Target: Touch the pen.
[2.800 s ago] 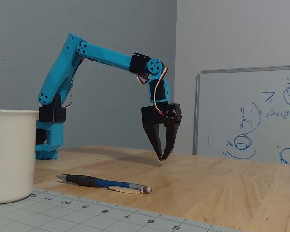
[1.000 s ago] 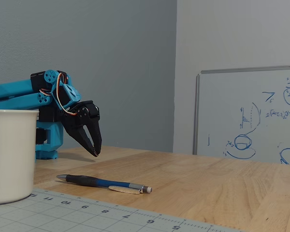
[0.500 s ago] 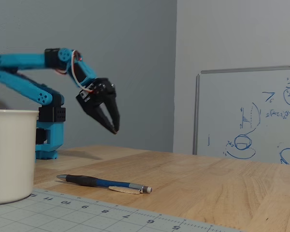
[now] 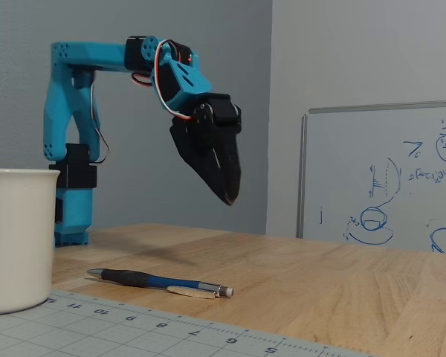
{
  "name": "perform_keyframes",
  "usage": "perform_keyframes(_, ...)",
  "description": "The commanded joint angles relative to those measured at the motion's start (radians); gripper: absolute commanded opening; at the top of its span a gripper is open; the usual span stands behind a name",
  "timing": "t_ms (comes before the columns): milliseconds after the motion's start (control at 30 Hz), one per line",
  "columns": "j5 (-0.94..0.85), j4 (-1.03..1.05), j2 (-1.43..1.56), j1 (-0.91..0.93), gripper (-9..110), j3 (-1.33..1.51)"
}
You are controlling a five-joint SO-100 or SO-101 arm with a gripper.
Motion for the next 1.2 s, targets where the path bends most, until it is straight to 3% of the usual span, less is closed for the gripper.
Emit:
perform_keyframes(0,-0.005,-0.018,-0.104,0.103,1,-0.201)
perform_keyframes(267,-0.005,-0.018,-0.281,0.196,1,-0.287)
perform_keyframes(1167,-0.003,-0.018,-0.367,0.152,1,-0.295)
